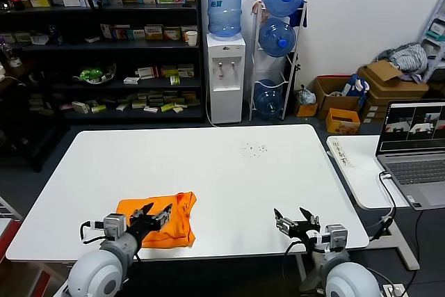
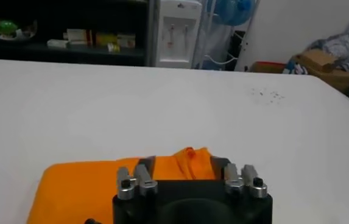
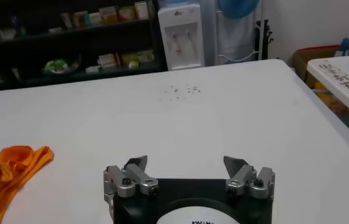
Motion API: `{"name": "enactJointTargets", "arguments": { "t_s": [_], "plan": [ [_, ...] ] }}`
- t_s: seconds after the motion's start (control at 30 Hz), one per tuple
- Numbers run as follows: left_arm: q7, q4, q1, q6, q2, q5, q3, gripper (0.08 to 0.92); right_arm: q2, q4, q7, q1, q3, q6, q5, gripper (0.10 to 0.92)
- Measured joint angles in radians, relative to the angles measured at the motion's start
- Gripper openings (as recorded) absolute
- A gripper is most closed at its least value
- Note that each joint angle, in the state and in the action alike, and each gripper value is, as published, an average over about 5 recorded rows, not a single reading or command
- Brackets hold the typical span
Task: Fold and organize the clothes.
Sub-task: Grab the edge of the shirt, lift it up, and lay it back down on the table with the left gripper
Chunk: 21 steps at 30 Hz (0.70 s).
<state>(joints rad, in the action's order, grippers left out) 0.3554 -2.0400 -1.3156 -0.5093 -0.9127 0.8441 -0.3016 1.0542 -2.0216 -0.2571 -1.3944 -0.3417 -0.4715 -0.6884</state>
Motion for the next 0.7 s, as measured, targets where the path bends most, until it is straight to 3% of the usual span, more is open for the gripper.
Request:
{"name": "enactJointTargets", "arguments": {
  "t_s": [0.2, 0.47, 0.7],
  "plan": [
    [-0.094, 0.062, -0.017, 0.003, 0.073, 0.021, -0.077, 0.812, 0.0, -0.004, 0.002, -0.007, -0.002, 0.003, 0.001, 0.823],
    [-0.254, 0.231, 0.001, 0.0, 0.166, 0.045, -0.113, 0.823, 0.002, -0.005, 0.003, -0.014, -0.007, 0.003, 0.001, 0.823],
    [-0.326, 0.343, 0.023, 0.0, 0.192, 0.062, -0.128, 0.823, -0.002, -0.003, 0.004, -0.018, -0.01, 0.002, 0.0, 0.823]
  ]
}}
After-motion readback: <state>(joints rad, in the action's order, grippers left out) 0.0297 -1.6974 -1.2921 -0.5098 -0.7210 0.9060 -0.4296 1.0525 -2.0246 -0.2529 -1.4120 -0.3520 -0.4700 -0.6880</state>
